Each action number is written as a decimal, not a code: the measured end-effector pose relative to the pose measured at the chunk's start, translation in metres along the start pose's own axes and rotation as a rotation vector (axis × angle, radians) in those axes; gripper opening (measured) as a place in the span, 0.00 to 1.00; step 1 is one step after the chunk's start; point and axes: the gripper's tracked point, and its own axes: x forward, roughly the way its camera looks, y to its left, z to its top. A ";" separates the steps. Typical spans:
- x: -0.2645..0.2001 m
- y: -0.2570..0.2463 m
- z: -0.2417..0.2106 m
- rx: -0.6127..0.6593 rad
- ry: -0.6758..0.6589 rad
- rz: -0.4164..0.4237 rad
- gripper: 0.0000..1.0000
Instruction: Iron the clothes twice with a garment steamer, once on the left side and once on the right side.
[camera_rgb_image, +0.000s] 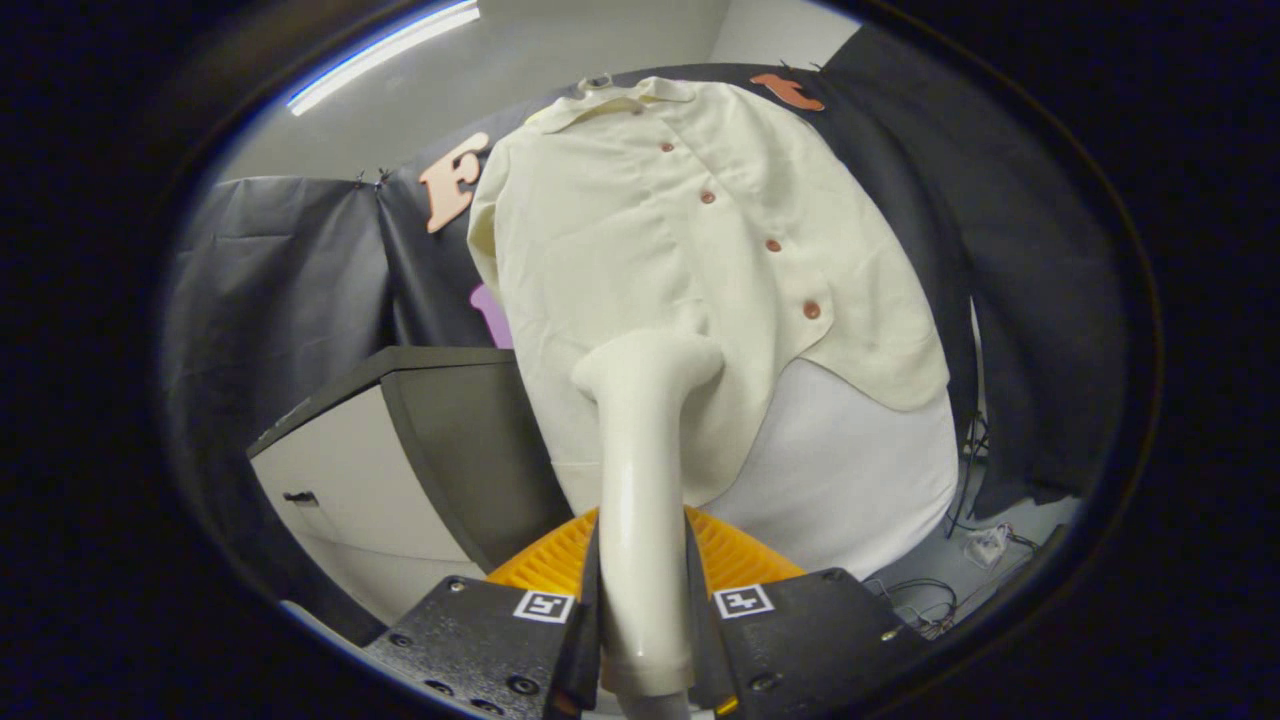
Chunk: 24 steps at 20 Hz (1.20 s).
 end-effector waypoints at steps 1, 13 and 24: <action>-0.002 -0.007 0.001 0.005 -0.002 -0.009 0.37; -0.003 -0.040 0.124 0.000 -0.147 -0.042 0.36; 0.030 -0.055 0.268 -0.001 -0.284 -0.062 0.36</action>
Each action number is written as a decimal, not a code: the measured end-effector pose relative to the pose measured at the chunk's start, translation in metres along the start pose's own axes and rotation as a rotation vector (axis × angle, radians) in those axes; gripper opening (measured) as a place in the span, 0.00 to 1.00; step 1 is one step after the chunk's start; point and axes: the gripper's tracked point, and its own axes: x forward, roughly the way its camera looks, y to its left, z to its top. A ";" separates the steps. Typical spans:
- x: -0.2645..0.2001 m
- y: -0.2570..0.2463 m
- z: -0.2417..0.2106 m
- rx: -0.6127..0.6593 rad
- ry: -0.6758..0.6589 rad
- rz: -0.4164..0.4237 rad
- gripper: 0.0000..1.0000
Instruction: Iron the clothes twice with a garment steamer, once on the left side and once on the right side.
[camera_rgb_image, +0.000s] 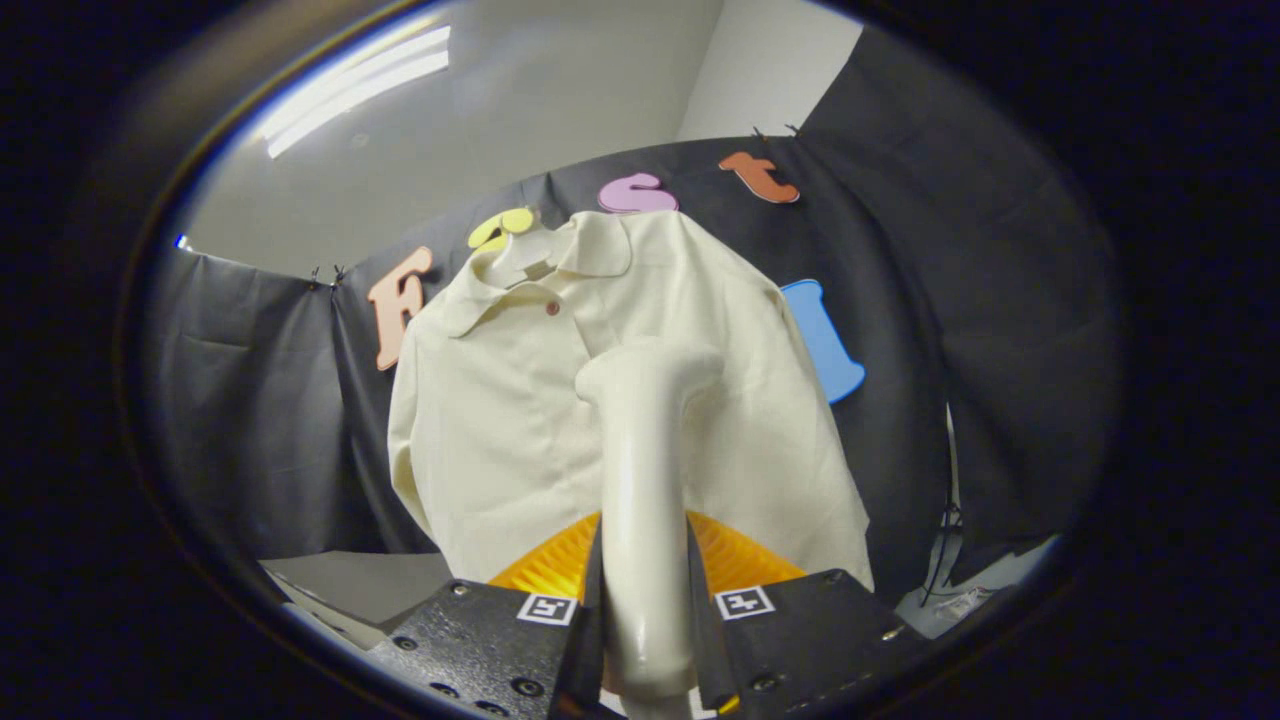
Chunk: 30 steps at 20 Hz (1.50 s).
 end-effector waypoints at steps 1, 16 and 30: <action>0.006 0.000 0.007 -0.011 -0.009 -0.002 0.36; 0.018 -0.015 -0.042 0.005 0.027 0.005 0.36; -0.022 -0.062 -0.133 0.059 0.148 -0.051 0.36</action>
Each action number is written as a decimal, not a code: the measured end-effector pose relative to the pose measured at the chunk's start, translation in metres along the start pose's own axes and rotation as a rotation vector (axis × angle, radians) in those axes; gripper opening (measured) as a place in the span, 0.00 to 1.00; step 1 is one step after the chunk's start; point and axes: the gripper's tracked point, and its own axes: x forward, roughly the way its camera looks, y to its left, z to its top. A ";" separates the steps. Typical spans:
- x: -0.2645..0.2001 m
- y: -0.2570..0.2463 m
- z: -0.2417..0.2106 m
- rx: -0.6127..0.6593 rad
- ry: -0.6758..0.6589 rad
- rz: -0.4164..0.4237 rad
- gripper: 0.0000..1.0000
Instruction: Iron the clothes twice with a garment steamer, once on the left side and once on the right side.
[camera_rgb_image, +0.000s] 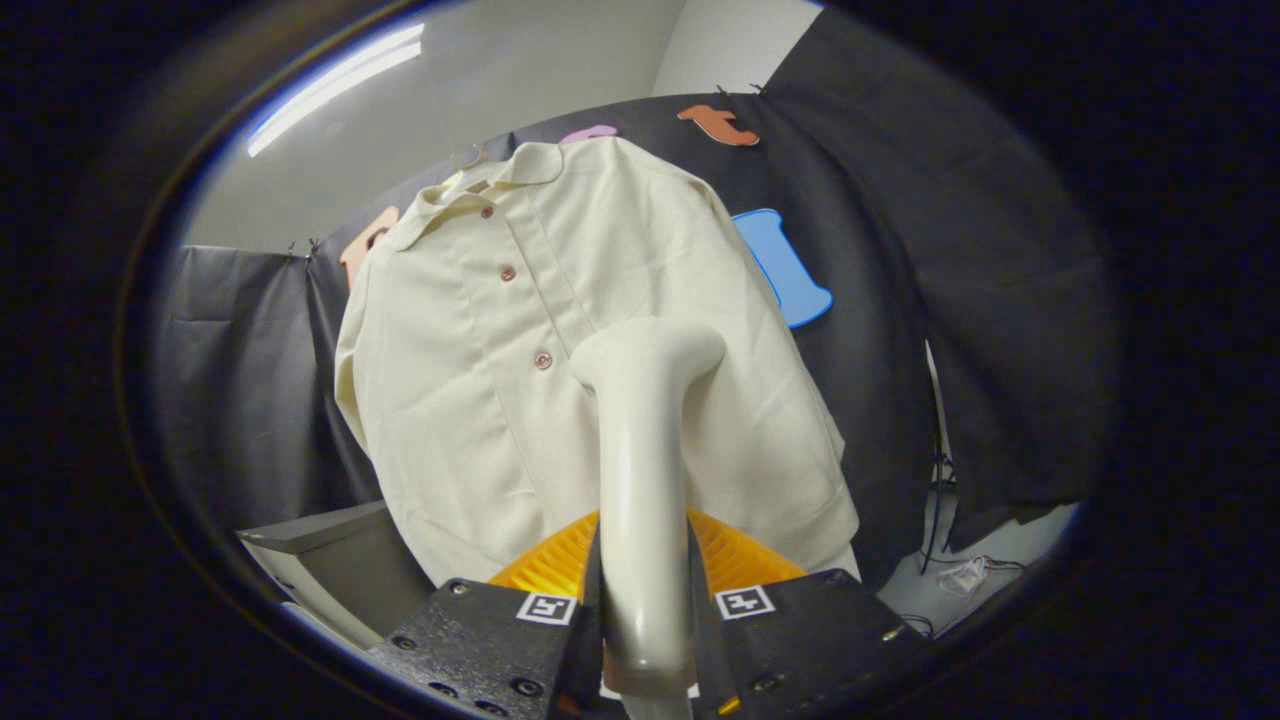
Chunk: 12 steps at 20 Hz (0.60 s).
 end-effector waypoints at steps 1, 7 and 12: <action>-0.001 -0.002 -0.006 0.000 0.010 -0.003 0.36; -0.013 -0.019 -0.043 0.018 0.062 -0.033 0.36; -0.026 -0.031 -0.073 0.030 0.114 -0.064 0.36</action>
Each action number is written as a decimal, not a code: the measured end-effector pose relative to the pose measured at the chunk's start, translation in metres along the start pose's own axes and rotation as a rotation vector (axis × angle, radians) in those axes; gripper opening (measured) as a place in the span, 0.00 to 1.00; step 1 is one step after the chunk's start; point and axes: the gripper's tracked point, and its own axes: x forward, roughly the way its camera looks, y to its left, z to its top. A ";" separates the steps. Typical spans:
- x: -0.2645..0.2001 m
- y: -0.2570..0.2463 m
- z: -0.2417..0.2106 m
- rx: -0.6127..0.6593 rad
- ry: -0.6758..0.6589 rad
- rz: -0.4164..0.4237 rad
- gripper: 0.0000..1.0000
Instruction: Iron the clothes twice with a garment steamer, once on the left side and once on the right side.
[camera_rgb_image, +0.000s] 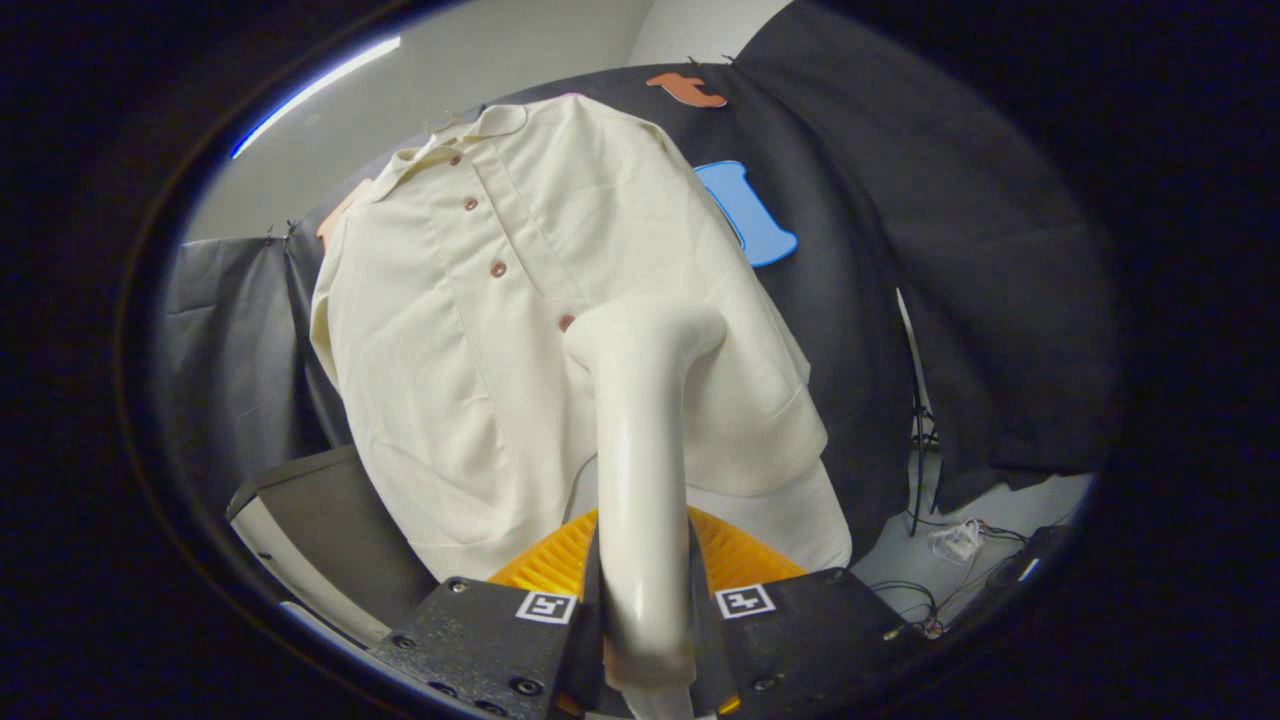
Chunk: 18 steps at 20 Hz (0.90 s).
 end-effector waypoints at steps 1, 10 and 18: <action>-0.002 -0.001 -0.005 0.004 0.007 -0.004 0.36; -0.026 0.017 -0.032 0.065 0.048 -0.022 0.36; -0.065 0.068 -0.032 0.046 0.056 -0.013 0.35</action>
